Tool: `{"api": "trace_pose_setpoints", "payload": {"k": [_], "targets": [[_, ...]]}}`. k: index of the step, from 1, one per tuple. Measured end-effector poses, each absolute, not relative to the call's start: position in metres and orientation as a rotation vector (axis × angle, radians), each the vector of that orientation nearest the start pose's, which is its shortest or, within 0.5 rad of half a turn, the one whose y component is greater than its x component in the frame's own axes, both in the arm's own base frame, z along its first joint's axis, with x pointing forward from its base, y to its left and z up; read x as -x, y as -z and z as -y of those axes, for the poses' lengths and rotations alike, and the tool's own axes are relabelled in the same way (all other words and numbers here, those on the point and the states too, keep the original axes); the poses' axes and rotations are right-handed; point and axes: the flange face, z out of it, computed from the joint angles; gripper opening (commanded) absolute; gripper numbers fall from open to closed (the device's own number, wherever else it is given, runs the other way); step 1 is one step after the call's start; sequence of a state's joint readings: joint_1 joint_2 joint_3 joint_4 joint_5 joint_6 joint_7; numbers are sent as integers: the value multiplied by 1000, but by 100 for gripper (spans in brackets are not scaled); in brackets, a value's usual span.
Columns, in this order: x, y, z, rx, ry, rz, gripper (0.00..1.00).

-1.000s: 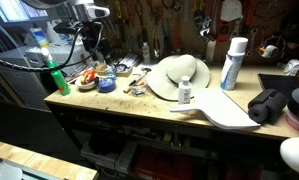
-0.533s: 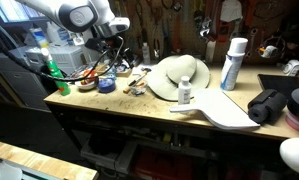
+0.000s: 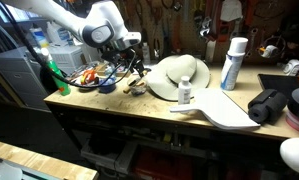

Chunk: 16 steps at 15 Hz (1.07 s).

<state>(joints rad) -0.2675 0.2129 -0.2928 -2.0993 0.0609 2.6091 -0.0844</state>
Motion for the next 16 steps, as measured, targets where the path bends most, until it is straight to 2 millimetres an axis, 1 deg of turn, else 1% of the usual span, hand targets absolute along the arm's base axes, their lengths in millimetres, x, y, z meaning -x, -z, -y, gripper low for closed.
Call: {"api": "trace_pose_setpoints", "payload": {"k": [2, 5, 6, 7, 8, 9, 10, 11, 14, 16], "targets": [[-517, -346, 320, 3129, 444, -814, 62], [-521, -333, 322, 3136, 416, -811, 66], [-521, -330, 322, 3137, 406, -810, 67], [-521, -326, 322, 3137, 397, -810, 65], [-521, -324, 322, 3138, 389, -809, 57], [-521, -321, 322, 3138, 382, -809, 39], [-521, -320, 321, 3138, 377, -808, 33], [-521, -318, 321, 3137, 371, -807, 33], [-524, -316, 316, 3133, 360, -795, 10], [-527, -325, 310, 3115, 370, -788, 7]]}}
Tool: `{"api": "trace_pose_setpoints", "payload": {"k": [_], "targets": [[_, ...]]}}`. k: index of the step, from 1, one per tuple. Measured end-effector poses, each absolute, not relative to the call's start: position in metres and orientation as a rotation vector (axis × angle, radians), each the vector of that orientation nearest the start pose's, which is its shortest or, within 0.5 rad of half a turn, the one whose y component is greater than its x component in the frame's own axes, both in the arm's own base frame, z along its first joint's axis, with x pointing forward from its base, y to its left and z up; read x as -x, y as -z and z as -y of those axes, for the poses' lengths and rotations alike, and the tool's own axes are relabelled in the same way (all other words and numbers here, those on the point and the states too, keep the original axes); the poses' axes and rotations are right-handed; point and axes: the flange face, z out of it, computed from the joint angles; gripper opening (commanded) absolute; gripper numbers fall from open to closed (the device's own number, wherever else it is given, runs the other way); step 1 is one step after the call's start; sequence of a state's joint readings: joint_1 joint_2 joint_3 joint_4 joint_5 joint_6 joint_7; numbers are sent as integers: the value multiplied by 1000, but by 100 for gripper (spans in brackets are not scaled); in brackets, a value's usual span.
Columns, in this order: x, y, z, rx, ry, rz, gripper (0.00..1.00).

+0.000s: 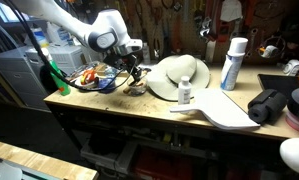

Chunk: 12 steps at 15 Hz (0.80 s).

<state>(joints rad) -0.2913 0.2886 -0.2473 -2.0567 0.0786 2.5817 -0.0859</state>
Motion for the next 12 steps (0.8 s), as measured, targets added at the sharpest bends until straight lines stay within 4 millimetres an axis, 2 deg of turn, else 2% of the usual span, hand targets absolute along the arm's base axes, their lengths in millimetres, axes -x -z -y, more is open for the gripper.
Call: {"api": "trace_pose_setpoints", "payload": {"k": [3, 7, 9, 12], "targets": [[-529, -354, 300, 3090, 380, -771, 11], [-519, -407, 288, 3030, 396, -744, 11], [-512, -426, 269, 2951, 379, -652, 11], [-505, -436, 230, 2854, 306, -485, 11]]}}
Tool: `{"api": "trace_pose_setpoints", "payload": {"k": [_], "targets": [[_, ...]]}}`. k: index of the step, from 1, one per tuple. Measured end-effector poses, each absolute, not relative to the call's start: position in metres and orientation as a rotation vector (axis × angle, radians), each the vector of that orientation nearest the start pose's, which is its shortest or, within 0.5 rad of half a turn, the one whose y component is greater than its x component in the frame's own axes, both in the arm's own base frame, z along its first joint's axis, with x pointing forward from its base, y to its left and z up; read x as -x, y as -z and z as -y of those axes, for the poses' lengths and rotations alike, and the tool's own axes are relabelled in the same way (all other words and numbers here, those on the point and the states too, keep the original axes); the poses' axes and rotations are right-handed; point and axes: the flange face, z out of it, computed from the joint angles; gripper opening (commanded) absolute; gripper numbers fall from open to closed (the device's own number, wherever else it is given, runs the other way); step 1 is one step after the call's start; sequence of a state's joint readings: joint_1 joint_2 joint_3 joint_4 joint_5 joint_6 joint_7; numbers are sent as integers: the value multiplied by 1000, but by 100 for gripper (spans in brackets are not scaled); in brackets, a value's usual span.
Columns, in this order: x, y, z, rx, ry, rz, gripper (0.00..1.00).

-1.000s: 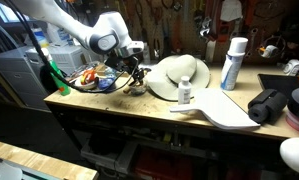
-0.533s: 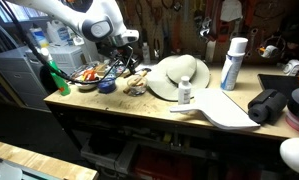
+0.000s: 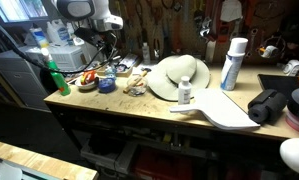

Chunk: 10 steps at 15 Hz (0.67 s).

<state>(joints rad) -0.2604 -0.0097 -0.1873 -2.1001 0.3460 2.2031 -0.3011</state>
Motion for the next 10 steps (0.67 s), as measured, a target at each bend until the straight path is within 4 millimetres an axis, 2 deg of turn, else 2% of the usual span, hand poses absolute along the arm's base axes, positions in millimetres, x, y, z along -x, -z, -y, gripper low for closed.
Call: {"api": "trace_pose_setpoints", "payload": {"k": [2, 5, 8, 10], "targets": [[-505, -432, 207, 2830, 223, -410, 11], [-515, -420, 183, 2825, 179, -359, 11], [-521, -410, 173, 2823, 154, -342, 11], [-514, -404, 172, 2827, 81, -321, 11]]}}
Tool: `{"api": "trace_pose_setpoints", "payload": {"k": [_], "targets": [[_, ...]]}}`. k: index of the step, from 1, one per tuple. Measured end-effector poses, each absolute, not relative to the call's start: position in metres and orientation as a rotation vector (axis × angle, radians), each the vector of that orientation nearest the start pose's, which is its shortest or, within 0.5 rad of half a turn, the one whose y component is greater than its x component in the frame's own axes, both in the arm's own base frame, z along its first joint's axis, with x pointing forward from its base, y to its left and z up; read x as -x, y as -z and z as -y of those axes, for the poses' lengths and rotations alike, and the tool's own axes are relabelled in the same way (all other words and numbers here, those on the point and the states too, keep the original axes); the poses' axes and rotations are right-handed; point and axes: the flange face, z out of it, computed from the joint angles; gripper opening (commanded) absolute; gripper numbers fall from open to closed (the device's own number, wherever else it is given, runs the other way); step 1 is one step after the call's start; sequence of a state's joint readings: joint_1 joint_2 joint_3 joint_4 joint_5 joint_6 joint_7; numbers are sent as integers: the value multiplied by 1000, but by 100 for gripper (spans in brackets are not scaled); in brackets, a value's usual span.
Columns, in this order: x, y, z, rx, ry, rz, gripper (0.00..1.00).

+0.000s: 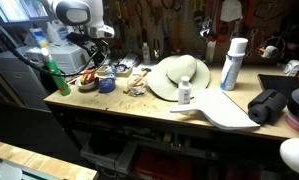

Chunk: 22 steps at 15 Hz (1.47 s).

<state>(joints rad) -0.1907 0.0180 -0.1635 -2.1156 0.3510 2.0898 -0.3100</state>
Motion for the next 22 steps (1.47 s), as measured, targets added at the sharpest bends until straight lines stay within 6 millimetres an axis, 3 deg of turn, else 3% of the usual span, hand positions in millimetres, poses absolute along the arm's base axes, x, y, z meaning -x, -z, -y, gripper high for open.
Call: {"api": "trace_pose_setpoints", "payload": {"k": [5, 12, 19, 20, 22], "targets": [[-490, -387, 191, 2824, -38, -355, 11], [-507, -348, 209, 2850, 92, -488, 11], [-509, -326, 199, 2871, 110, -507, 11], [-509, -325, 198, 2871, 111, -509, 30], [-508, -323, 196, 2870, 107, -515, 45]]}}
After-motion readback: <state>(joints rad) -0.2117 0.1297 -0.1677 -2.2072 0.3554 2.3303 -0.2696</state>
